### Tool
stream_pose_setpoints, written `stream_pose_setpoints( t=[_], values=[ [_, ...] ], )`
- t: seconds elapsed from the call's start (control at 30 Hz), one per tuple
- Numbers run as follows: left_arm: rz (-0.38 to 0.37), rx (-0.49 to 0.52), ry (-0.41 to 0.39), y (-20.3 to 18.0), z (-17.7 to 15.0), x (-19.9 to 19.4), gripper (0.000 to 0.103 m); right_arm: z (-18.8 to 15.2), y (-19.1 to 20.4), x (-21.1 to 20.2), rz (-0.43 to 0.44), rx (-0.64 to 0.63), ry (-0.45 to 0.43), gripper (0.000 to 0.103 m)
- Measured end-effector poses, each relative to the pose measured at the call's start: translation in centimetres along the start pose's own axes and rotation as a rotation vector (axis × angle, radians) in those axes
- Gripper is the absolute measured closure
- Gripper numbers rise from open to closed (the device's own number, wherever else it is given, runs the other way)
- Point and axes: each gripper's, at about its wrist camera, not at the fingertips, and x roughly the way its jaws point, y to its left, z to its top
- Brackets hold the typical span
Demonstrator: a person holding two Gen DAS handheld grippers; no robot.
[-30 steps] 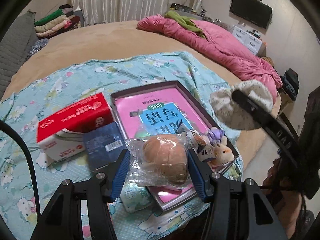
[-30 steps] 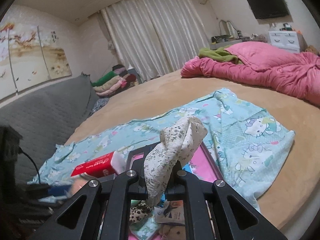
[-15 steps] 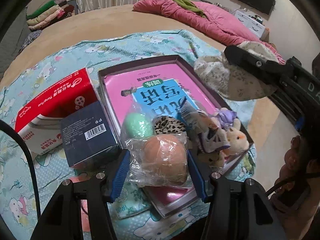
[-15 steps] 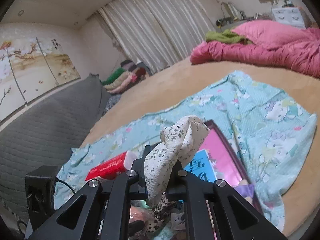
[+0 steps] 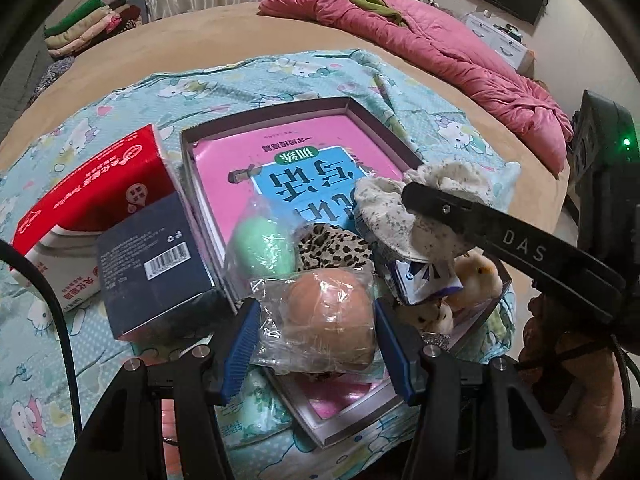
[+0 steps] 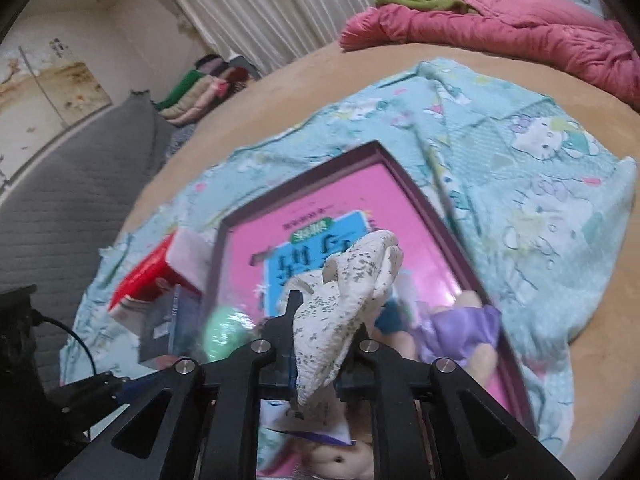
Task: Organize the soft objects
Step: 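Open right tool to drop scrunchie on tray while left tool holds peach ball, then open left tool to release the peach ball onto the tray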
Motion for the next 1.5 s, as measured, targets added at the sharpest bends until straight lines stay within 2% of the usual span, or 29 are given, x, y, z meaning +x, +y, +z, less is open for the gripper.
stream_pose_setpoints(
  t=[0.17,0.23,0.33,0.6,0.9,1.1,1.3,1.5],
  values=[
    [-0.006,0.001,-0.006,-0.3,0.2,0.3,0.046,-0.3,0.1,-0.2,-0.097,-0.068,0.011,0.085],
    [-0.007,0.000,-0.008,-0.3,0.4,0.4,0.046,-0.4,0.2,-0.6,-0.128,-0.085,0.000,0.080],
    [-0.003,0.001,-0.014,-0.4,0.5,0.5,0.046,-0.5,0.0,-0.9,-0.137,-0.083,-0.008,0.075],
    [0.002,0.004,-0.023,-0.5,0.3,0.7,0.045,-0.6,-0.9,-1.6,-0.177,-0.056,-0.016,0.071],
    [0.011,0.011,-0.019,-0.8,0.2,0.7,0.045,-0.4,-1.9,-4.0,-0.220,-0.009,-0.095,0.054],
    [0.016,0.017,-0.018,-1.0,0.2,0.5,0.044,-0.7,-2.1,-4.9,-0.233,-0.003,-0.108,0.050],
    [0.011,0.018,-0.017,-1.1,0.1,0.5,0.044,-0.9,-2.2,-5.9,-0.252,0.006,-0.127,0.040],
    [0.003,0.027,-0.026,-1.2,0.0,0.1,0.042,-1.3,-1.5,-6.6,-0.273,-0.021,-0.134,0.038]
  ],
)
